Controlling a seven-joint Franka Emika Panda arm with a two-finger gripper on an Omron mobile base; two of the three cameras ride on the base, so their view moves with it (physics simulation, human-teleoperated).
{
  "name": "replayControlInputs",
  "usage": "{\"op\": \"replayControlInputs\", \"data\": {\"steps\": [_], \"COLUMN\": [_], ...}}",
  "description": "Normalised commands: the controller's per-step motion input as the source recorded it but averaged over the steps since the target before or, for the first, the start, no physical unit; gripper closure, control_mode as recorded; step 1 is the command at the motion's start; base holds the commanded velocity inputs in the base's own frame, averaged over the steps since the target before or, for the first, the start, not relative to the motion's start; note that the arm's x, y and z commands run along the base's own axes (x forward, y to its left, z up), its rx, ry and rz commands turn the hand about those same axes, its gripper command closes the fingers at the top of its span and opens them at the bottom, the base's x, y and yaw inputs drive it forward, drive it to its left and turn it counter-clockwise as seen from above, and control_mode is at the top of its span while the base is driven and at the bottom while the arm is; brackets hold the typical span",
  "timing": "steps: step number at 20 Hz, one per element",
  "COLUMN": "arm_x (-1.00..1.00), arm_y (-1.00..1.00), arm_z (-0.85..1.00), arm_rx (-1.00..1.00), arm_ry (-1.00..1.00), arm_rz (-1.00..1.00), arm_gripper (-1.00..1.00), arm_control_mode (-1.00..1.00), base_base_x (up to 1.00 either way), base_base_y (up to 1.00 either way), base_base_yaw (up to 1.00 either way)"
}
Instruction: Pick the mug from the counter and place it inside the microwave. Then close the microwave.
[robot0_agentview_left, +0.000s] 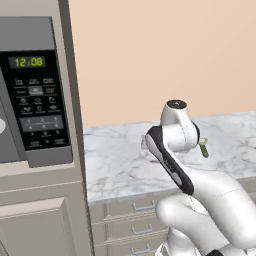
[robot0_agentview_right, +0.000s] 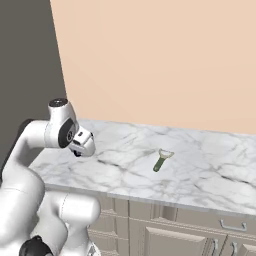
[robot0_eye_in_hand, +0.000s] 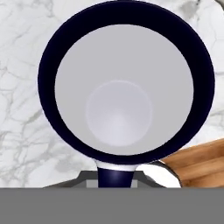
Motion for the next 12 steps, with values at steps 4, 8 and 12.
{"op": "replayControlInputs", "data": {"steps": [4, 8, 12], "arm_x": [-0.68, -0.61, -0.48], "arm_y": [-0.51, -0.28, -0.09], "arm_z": [0.72, 0.42, 0.37], "arm_rx": [0.0, 0.0, 0.0], "arm_ry": [0.0, -0.09, -0.2], "arm_rz": [0.11, 0.14, 0.15], "arm_gripper": [1.0, 1.0, 1.0], "arm_control_mode": [-1.0, -1.0, -1.0], "base_base_x": [0.0, 0.0, 0.0], "base_base_y": [0.0, 0.0, 0.0], "base_base_yaw": [0.0, 0.0, 0.0]}}
